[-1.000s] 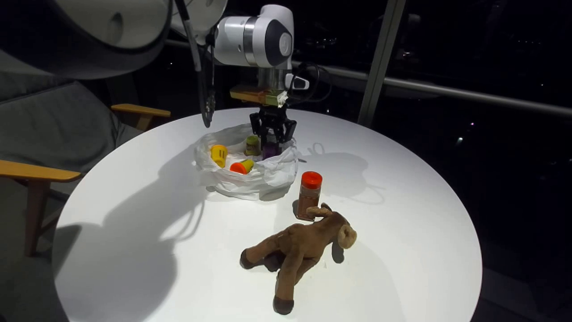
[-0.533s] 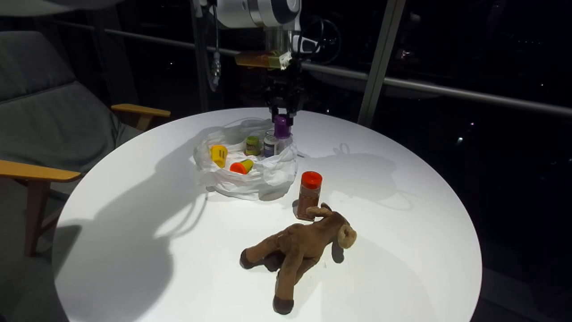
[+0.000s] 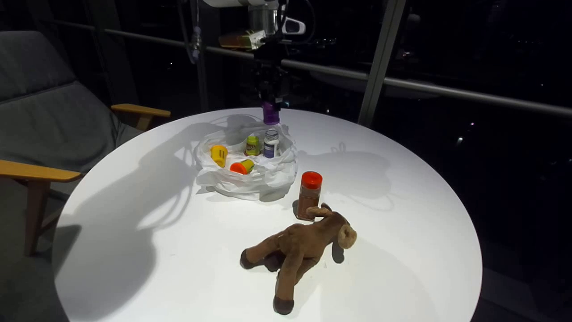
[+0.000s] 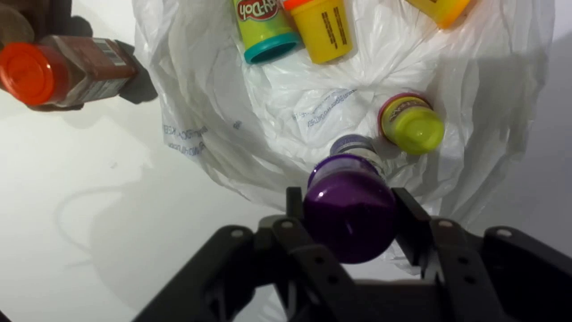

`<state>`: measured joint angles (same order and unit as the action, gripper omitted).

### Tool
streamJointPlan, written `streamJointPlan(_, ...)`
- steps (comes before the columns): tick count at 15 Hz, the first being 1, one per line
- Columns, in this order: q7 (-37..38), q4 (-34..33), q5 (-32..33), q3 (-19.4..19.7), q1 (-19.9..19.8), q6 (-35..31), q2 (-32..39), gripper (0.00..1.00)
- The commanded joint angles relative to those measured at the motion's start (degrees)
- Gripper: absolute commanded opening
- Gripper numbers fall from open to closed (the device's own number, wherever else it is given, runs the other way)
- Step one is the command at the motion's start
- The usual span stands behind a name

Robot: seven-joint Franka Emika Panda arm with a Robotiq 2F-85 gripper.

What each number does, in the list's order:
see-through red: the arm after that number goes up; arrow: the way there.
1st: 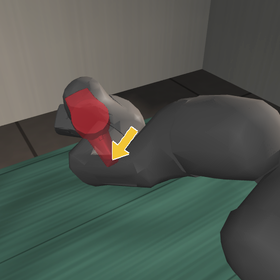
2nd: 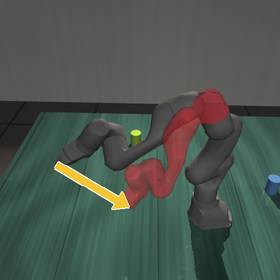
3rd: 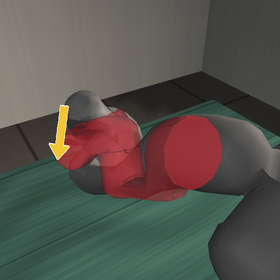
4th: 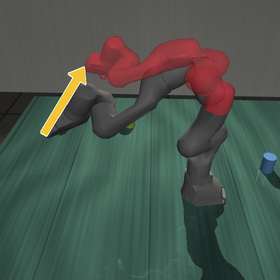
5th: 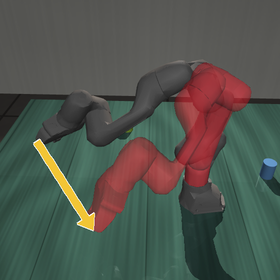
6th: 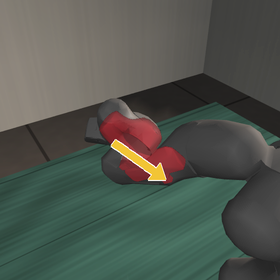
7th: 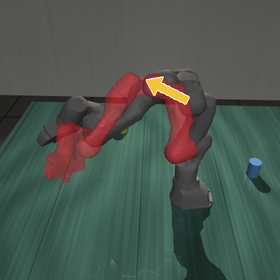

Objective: Remove the contents from the white plastic and put them on the table

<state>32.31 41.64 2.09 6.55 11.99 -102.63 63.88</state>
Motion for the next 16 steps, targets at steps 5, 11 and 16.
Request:
streamJointPlan(5, 15.4, 23.0, 0.5, 2.8, 3.4, -2.3, -13.1, 0.26)
streamJointPlan(11, 19.0, 37.8, 0.6, 1.0, 2.3, -5.5, -20.7, 0.26)
streamJointPlan(16, 19.5, 51.2, 0.7, 0.5, 1.6, -10.0, -27.1, 0.26)
